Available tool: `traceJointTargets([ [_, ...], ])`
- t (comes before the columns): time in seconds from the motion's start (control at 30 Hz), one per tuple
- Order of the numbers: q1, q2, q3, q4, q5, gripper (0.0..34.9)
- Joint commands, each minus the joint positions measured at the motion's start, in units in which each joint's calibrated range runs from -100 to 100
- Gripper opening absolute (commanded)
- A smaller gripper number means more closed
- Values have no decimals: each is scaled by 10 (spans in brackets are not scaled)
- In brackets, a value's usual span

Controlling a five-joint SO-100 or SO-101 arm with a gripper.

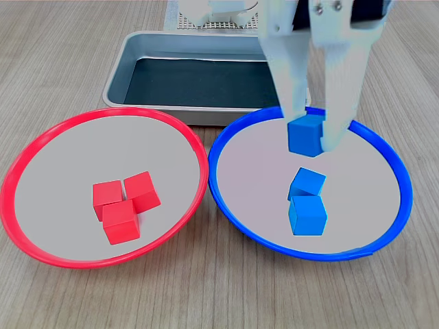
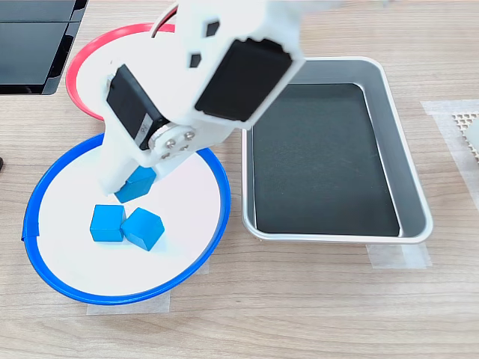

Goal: Resolve any anomalies and move all blocks to matching dishes

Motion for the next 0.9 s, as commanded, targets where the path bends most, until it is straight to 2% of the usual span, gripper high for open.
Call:
traceJointTargets([
  [0.0,13,4,18,-40,11,50],
  [0.07,23,7,26,-47,15,114],
  [0.1,25,7,31,-52,16,133],
  [0.17,32,2,35,-56,17,159],
  [0.23,35,-16,51,-66,17,162],
  [0.3,37,-45,77,-81,15,153],
  [0.33,38,-68,99,-96,11,134],
  [0.4,38,-127,154,-136,2,121],
  [0.5,45,-237,264,-221,-38,48],
  [0.53,48,-276,305,-250,-52,5],
  [0.63,72,-443,496,-382,-119,1],
  [0.8,111,-698,780,-479,-165,1],
  [0.87,127,-801,873,-474,-164,0],
])
